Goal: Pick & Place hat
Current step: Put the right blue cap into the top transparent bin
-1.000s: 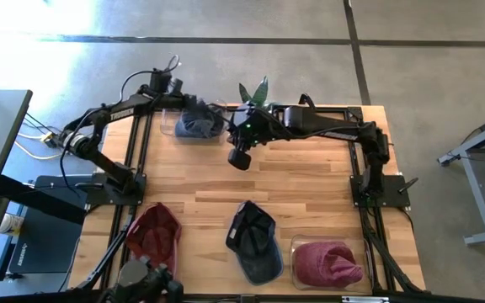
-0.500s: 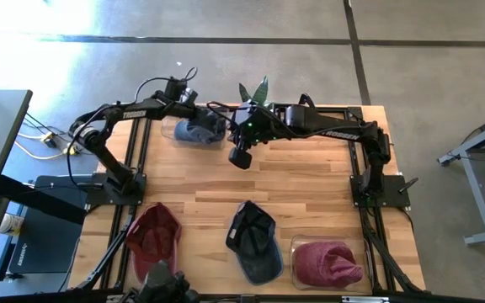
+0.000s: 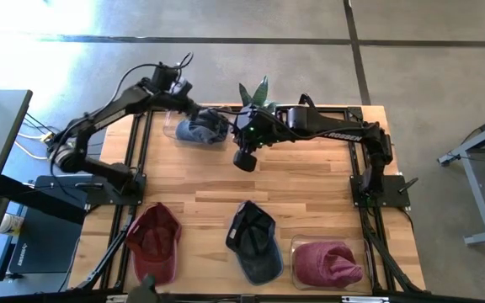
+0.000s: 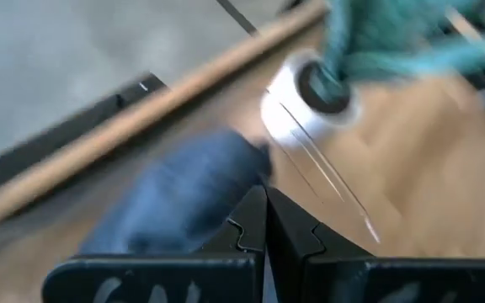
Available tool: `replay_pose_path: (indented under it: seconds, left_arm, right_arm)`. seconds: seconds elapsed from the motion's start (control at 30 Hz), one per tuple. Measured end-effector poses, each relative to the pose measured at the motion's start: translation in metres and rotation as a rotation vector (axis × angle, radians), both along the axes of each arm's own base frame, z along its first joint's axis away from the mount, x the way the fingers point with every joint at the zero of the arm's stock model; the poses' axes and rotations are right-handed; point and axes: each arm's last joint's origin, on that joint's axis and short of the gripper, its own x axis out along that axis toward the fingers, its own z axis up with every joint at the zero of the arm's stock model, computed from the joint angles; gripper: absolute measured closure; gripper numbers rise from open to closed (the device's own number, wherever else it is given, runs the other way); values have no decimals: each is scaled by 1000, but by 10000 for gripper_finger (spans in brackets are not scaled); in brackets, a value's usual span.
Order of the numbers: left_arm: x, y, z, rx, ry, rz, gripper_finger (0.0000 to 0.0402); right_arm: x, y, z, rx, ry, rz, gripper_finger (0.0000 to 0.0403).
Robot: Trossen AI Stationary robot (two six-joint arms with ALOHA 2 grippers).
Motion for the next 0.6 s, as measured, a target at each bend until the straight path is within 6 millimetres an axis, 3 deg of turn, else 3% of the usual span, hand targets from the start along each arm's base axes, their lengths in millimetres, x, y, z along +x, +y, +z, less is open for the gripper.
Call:
replay_pose_path:
  seconds: [0.13, 0.3, 0.43, 0.6]
  left_arm:
    - [1, -33, -2, -74, 29, -162, 401]
    - [22, -66, -28, -91, 138, -270, 401]
    - [39, -76, -50, -2, 277, -199, 401]
    - [55, -71, -66, 84, 354, -101, 401]
  right_arm:
    - [-8, 2, 8, -16, -4, 26, 401]
    - [-12, 2, 16, -43, -29, 38, 398]
    - [-13, 1, 18, -54, -41, 39, 397]
    - [-13, 1, 18, -52, -40, 46, 401]
